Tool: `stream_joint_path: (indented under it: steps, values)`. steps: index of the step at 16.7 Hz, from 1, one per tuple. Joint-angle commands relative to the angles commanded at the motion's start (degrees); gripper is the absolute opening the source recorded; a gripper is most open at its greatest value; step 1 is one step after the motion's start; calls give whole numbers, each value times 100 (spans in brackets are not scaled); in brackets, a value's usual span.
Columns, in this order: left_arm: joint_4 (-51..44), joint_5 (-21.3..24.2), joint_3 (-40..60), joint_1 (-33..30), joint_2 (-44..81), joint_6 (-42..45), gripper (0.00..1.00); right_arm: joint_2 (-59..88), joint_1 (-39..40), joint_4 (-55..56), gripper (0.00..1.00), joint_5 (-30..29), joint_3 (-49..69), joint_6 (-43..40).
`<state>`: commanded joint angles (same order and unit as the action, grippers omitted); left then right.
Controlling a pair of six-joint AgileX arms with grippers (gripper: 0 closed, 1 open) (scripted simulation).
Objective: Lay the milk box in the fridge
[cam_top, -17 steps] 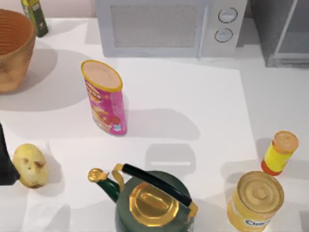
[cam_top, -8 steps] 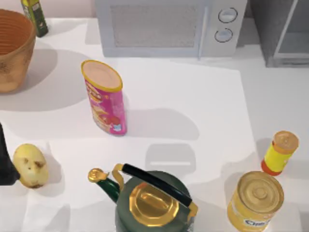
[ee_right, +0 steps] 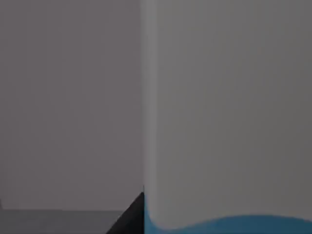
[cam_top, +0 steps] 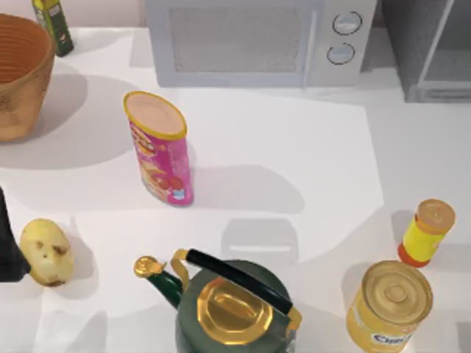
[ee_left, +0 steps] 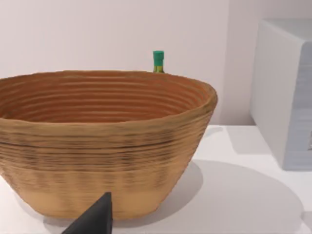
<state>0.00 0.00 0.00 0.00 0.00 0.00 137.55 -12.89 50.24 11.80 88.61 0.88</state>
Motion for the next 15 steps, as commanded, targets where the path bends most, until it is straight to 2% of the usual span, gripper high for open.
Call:
stream_joint_path:
  steps: [8, 15]
  values:
    - [0, 0, 0, 0, 0, 0, 100, 157, 54, -253, 0, -42, 375, 7]
    - [0, 0, 0, 0, 0, 0, 100, 157, 54, -253, 53, -42, 375, 7]
